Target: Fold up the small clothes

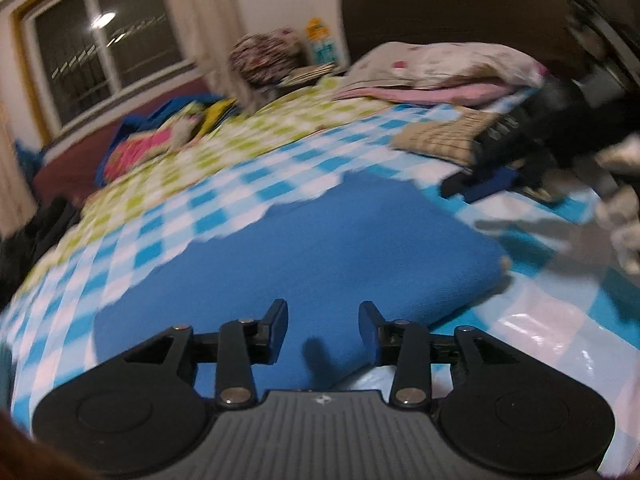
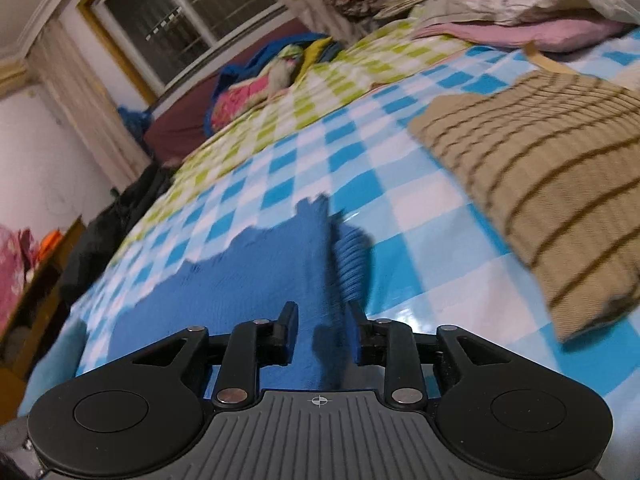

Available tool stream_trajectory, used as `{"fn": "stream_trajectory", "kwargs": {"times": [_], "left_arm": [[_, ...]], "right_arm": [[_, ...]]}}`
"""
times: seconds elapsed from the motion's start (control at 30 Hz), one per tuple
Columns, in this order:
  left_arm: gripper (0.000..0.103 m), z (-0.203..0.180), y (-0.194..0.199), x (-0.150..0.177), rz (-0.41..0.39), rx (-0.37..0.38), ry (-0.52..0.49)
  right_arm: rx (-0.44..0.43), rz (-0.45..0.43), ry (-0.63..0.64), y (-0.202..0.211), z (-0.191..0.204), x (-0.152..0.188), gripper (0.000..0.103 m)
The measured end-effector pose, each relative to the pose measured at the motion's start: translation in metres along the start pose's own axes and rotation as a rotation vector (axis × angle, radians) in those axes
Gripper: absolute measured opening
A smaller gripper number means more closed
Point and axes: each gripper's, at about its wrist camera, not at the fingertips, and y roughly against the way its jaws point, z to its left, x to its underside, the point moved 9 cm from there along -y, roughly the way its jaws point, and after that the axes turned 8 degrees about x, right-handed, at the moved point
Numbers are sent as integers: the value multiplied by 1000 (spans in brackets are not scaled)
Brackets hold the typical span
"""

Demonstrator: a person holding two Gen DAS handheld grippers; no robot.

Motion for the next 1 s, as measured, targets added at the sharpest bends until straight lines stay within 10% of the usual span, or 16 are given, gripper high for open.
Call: {"fn": "stream_trajectory", "kwargs": {"times": [0.47,0.7,0.77,0.83,1.0], "left_arm": [[58,-95,-42,-4,-51,-7,-393],[59,-94,-54,-20,-72,-17,-384],[53,-90,-56,-24,-71,-2,-353],[24,-87,-58,-26,-57,10,-332],[18,-75,-49,-35,-65,70,-212]], "right_arm": [[-36,-9,-143,16,-41,-13,30],[-59,-5,-172,17,-46,-15,30],[-68,-4,-175,18,-45,-15,30],[-72,-2,-171,17,-43,-15,30],[-106,45,-185,6,-33,-12,33]]}}
